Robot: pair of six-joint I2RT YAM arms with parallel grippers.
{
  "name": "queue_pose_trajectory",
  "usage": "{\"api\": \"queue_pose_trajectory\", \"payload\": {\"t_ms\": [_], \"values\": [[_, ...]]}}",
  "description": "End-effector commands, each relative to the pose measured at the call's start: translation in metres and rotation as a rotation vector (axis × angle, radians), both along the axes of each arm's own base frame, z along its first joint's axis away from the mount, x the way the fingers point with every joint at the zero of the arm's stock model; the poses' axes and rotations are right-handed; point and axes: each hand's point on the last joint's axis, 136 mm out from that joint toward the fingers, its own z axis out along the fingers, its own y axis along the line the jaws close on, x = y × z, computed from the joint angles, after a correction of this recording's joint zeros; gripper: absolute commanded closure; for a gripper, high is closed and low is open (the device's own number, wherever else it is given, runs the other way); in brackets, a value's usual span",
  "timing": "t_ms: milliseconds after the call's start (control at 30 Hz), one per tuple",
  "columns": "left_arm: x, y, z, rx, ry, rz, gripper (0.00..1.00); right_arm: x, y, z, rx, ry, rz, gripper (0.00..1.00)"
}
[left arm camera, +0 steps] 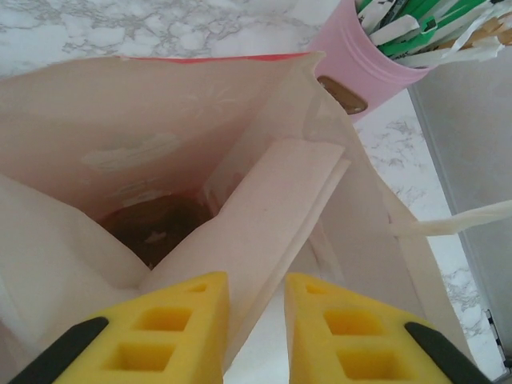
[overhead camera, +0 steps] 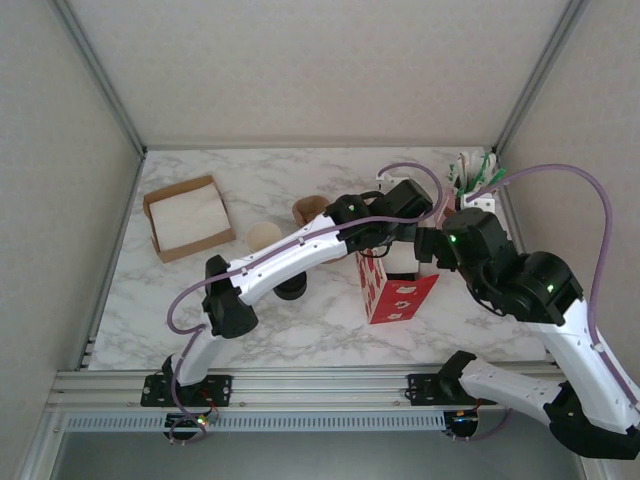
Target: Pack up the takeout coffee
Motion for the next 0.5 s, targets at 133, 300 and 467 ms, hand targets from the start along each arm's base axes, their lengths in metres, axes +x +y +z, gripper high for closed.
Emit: {"api": "queue_pose_trajectory", "payload": {"t_ms": [133, 300, 467], "values": [[0.002, 0.003, 0.048, -0.093, -0.048, -0.058, 0.69, 0.002, 0.0, 0.001, 0.009, -0.004, 0.001, 0.01], [-0.002, 0.0, 0.063, -0.139, -0.056, -0.092, 0.59, 0.002, 0.001, 0.001, 0.01, -0.002, 0.003, 0.01], [-0.003, -0.001, 0.068, -0.155, -0.056, -0.103, 0.52, 0.003, 0.002, 0.001, 0.012, -0.004, 0.004, 0.01]]}}
